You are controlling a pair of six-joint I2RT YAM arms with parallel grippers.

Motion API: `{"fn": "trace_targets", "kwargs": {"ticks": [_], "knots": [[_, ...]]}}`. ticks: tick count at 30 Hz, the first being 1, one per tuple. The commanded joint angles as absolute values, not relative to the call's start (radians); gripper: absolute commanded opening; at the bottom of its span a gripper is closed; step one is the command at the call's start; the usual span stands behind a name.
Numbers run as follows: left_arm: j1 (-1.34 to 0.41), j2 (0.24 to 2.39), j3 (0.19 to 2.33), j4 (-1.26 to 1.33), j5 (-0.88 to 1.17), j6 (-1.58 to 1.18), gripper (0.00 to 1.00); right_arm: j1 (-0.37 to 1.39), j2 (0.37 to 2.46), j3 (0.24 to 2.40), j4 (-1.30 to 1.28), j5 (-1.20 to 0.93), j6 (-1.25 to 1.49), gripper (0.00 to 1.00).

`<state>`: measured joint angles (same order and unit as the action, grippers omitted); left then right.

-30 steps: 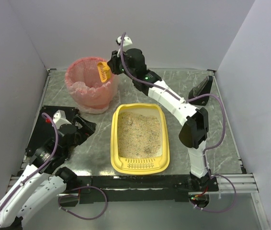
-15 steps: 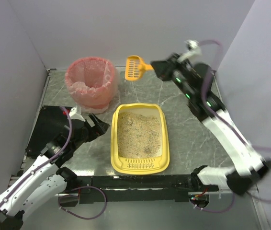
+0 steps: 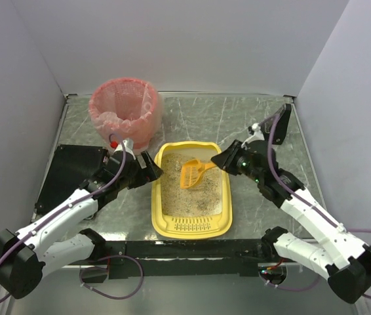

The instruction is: Clean the litter box

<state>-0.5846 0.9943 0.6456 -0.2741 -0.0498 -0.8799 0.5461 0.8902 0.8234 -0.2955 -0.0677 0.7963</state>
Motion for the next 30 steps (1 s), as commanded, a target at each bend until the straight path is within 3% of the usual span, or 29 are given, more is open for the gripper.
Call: {"fn": "trace_targets", "kwargs": {"ticks": [1,4,10,18,30], "knots": [[-0.583,0.999,0.68,-0.199,-0.023,-0.871,0.97,0.623,0.907,0.821,-0.319,0.079,0.888,0.0],[-0.583,1.005,0.67,-0.175,-0.02,-0.884,0.97,0.647,0.917,0.767,-0.293,0.239,0.952,0.0],[-0.583,1.065,0.687,-0.181,-0.018,-0.891,0.97,0.652,0.988,0.723,-0.202,0.302,0.982,0.0],[-0.583,1.135,0.69,-0.15,0.023,-0.893,0.97,0.655,1.092,0.568,0.162,0.288,1.084,0.0],[-0.583,1.204,0.684,-0.075,0.092,-0.917,0.98,0.722,1.267,0.477,0.483,0.246,1.072,0.0]]}}
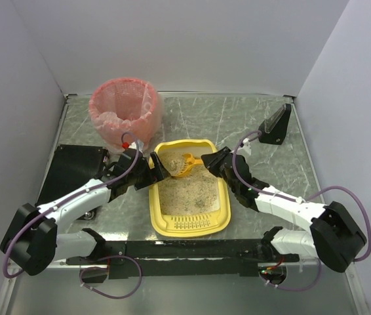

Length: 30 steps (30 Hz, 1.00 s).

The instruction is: Clean the litter box

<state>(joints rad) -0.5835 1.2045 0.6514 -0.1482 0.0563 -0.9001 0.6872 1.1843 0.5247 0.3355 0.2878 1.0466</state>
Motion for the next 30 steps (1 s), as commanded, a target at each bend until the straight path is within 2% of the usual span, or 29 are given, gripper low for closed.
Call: {"fn": "trace_targets", "kwargs": {"ticks": [1,6,10,16,20,25,30], "knots": [[-0.583,1.204,0.687,-0.074,0.092,-0.916,0.98,0.724,1.284,0.474,0.509,0.23,1.062,0.0],[-0.583,1.213,0.699,-0.106,0.054,-0.916,0.98,0.773,1.361,0.511,0.517,0.186,1.036,0.0],[-0.583,1.203,0.698,-0.109,0.034,-0.922,0.99,0.824,1.356,0.612,0.33,0.256,0.961,0.0],[-0.583,1.192,0.703,-0.112,0.028,-0.911,0.89,0.87,1.335,0.687,0.155,0.314,0.876,0.0],[-0.583,1.196,0.696,-0.091,0.044,-0.913,0.83,0.873,1.374,0.664,0.207,0.292,0.914,0.0],[-0.583,1.201,0.703,-0.098,0.051,-0.911,0.83,0.873,1.453,0.67,0.254,0.25,0.979,0.0],[-0.583,1.18,0.701,-0.118,0.02,-0.914,0.84,0.87,1.439,0.626,0.328,0.259,1.026,0.0]]}}
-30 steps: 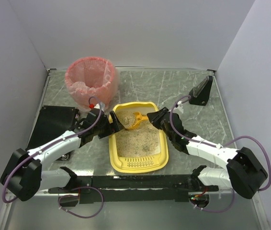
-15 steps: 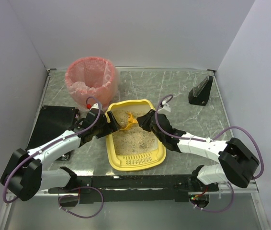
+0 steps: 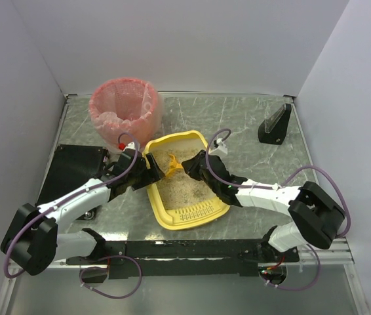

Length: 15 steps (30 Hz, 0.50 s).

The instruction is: Clean the litter box

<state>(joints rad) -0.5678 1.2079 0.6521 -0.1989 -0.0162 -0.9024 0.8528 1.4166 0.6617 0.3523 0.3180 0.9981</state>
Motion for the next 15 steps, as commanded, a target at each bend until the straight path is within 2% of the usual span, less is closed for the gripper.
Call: {"fn": "trace_targets", "kwargs": {"ticks": [1,6,12,15], "knots": [[-0.581,1.175,0.7,-0.126,0.014,-0.916,0.84,0.871,1.416,0.614,0.336,0.268,1.025,0.0],[-0.571,1.144,0.687,-0.155,0.003,-0.91,0.84,0.859,1.324,0.5,0.455,0.308,1.057,0.0],[-0.551,1.112,0.658,-0.147,-0.015,-0.913,0.86,0.815,1.273,0.373,0.691,0.227,1.115,0.0],[-0.546,1.104,0.65,-0.143,-0.009,-0.913,0.85,0.813,1.24,0.353,0.7,0.232,1.129,0.0]]}}
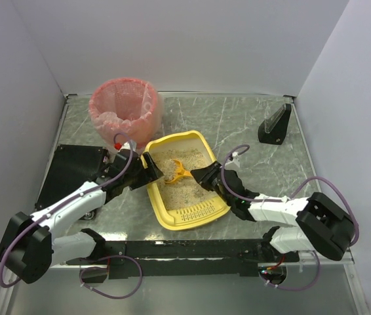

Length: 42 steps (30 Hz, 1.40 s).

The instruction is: Clean the litter box

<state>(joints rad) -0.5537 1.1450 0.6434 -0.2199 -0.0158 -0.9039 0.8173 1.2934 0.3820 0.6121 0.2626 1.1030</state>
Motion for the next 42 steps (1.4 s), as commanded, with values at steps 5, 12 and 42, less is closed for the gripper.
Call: {"fn": "trace_targets", "kwargs": {"ticks": [5,12,42], "knots": [[-0.541,1.1,0.646,-0.153,-0.023,-0.911,0.86,0.813,1.16,0.322,0.7,0.29,1.121,0.0],[-0.54,1.114,0.644,-0.167,-0.035,-0.91,0.86,0.804,1.007,0.298,0.673,0.324,1.121,0.0],[-0.538,1.31,0.733,-0.045,0.144,-0.718,0.7,0.471,0.686,0.031,0.87,-0.08,1.31,0.0]]}}
